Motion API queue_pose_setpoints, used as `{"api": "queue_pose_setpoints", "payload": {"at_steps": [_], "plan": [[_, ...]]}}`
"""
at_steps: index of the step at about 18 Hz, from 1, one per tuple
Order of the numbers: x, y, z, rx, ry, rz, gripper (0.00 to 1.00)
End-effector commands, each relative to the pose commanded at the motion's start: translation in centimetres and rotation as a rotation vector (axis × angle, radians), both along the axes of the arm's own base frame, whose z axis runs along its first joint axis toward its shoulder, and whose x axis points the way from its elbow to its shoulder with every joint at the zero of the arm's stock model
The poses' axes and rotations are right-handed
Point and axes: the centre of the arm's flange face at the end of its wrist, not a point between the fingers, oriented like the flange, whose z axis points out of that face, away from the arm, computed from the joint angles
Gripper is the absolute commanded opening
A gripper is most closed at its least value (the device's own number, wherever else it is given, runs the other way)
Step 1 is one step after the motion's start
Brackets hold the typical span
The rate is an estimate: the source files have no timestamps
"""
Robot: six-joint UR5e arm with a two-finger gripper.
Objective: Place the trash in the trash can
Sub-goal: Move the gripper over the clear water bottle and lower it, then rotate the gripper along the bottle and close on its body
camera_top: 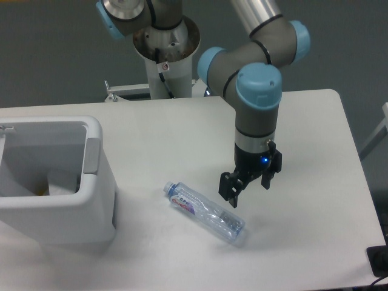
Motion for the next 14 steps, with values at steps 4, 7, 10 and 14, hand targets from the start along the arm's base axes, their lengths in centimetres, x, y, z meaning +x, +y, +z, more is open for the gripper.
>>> {"api": "queue_pose_setpoints", "payload": {"at_steps": [4, 7, 10, 14], "plan": [[-0.2, 1.4, -4.3, -0.096, 0.014, 0.07, 1.0], [0.3, 1.6, -5.4, -0.119, 0.007, 0.075, 1.0], [0.1, 2.7, -6.6, -0.114, -0.013, 0.129, 1.0], [0.5, 4.4, -7.8, -0.112, -0.025, 0.143, 1.0]]}}
